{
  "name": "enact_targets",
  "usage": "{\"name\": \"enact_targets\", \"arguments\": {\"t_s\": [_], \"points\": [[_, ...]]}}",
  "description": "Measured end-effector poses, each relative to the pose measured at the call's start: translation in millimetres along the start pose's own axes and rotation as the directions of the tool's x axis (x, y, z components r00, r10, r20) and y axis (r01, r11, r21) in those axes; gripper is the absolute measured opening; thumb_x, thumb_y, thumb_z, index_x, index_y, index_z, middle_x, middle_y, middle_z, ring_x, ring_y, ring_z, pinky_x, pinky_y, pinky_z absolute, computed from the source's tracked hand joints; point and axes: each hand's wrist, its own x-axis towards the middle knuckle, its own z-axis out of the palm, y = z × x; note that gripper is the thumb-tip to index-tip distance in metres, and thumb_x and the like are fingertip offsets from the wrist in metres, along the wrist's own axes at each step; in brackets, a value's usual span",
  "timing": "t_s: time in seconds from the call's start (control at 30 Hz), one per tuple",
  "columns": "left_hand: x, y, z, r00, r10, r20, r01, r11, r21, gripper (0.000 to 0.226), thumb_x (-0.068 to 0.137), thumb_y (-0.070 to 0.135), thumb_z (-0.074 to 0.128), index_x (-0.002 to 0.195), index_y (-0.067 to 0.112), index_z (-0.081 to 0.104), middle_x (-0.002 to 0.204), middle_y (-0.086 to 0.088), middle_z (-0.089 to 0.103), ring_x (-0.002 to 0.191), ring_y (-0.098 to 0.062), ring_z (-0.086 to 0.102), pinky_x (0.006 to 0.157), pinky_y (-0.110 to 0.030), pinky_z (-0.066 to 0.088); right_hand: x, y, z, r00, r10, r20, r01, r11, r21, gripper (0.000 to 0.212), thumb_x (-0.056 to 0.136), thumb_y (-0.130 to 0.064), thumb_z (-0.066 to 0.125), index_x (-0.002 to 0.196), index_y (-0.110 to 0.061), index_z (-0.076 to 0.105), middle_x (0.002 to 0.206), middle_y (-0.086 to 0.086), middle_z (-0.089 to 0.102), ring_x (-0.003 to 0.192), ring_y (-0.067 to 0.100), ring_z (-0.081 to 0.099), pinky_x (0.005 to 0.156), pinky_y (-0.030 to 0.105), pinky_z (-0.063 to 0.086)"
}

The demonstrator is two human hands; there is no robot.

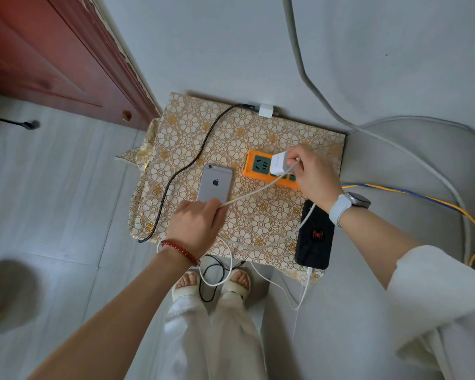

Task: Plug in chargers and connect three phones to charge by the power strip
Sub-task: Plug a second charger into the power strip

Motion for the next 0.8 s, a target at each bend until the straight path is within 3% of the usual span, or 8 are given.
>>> {"name": "enact_targets", "arguments": {"t_s": [0.13,0.3,0.6,0.7,0.8], "points": [[3.3,-0.5,1.2,0.999,-0.021,-0.04,0.022,0.999,0.029,0.039,0.089,0.028,0.032,0.068,0.007,0.056,0.046,-0.006,0.056,0.041,-0.026,0.052,0.059,-0.033,0.048,0.3,1.2,-1.8,0.999,0.02,0.027,-0.018,0.998,-0.059,0.009,0.09,-0.004,0.048,0.096,-0.003,0.055,0.105,0.017,0.066,0.093,0.036,0.06,0.065,0.043,0.051],[4.1,-1.1,2.8,0.997,-0.043,-0.062,0.044,0.999,0.015,0.037,0.089,0.028,0.032,0.073,0.007,0.059,0.051,-0.005,0.06,0.046,-0.026,0.056,0.061,-0.032,0.048,-1.1,0.1,-1.7,1.0,0.006,0.014,-0.004,0.99,-0.143,0.01,0.087,0.001,0.048,0.094,-0.001,0.055,0.098,0.02,0.066,0.088,0.036,0.061,0.056,0.029,0.031],[3.0,-4.7,4.9,0.997,-0.05,-0.054,0.052,0.998,0.025,0.039,0.091,0.027,0.03,0.073,0.008,0.059,0.055,-0.004,0.062,0.05,-0.026,0.057,0.06,-0.031,0.046,0.9,-0.4,-1.4,0.997,0.036,0.066,-0.025,0.988,-0.153,0.013,0.085,0.003,0.048,0.095,-0.003,0.054,0.101,0.021,0.065,0.089,0.037,0.06,0.055,0.031,0.036],[2.2,-4.2,5.7,0.996,-0.072,-0.059,0.074,0.996,0.044,0.039,0.091,0.026,0.031,0.072,0.008,0.059,0.055,-0.005,0.061,0.05,-0.026,0.057,0.059,-0.031,0.047,1.0,-5.0,4.6,0.997,0.059,0.059,-0.053,0.994,-0.095,0.024,0.088,-0.005,0.051,0.112,-0.005,0.054,0.106,0.019,0.065,0.092,0.036,0.06,0.07,0.038,0.047],[2.9,-7.0,5.7,0.996,-0.078,-0.052,0.08,0.996,0.032,0.038,0.092,0.026,0.031,0.074,0.007,0.059,0.055,-0.005,0.06,0.049,-0.026,0.057,0.058,-0.03,0.046,2.9,-10.0,4.3,0.996,0.02,0.083,-0.019,1.0,-0.008,0.035,0.088,-0.012,0.056,0.123,-0.007,0.053,0.11,0.018,0.065,0.096,0.035,0.06,0.084,0.043,0.046]]}}
